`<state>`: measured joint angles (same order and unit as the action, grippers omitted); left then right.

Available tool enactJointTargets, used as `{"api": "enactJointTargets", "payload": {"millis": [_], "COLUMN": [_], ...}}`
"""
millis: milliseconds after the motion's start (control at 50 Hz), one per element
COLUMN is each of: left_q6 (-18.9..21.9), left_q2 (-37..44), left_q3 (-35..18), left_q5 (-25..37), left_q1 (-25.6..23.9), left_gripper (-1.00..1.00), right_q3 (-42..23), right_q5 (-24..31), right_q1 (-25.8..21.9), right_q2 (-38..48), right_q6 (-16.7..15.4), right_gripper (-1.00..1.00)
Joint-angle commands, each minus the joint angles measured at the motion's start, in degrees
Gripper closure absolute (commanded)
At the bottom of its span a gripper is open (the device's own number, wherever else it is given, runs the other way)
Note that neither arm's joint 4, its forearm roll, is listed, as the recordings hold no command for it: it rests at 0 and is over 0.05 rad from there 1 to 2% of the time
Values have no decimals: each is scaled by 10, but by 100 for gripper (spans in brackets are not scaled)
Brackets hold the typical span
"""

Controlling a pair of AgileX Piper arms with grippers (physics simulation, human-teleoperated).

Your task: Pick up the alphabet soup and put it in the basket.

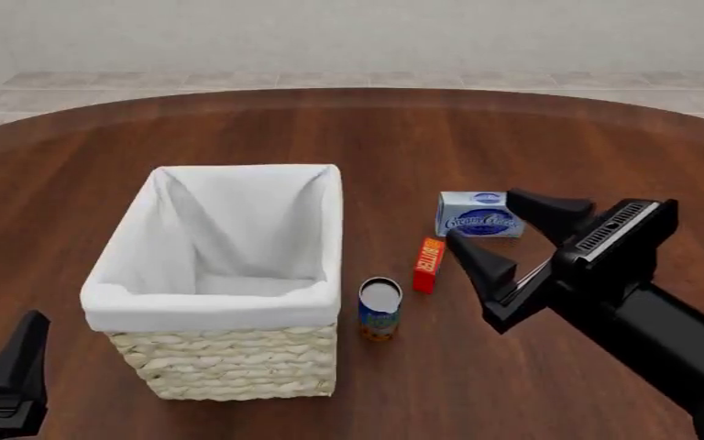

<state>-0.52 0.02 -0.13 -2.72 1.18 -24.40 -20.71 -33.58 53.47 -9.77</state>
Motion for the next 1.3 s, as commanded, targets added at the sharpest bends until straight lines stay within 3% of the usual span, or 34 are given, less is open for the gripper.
{"api": "enactJointTargets", "payload": {"millis": [20, 1300], "left_q6": [-1, -5], "left_q2": [0, 0], "left_q3": [0, 0], "left_q5": [0, -7], "left_q1": [0, 4], "left_gripper": [-100, -100], "right_q3": [-5, -19], "right_q5": [-17, -130], "right_q1": [-12, -50], "right_q2": [35, 199], "right_q6": [-1, -1], "right_gripper": [-100, -100]}}
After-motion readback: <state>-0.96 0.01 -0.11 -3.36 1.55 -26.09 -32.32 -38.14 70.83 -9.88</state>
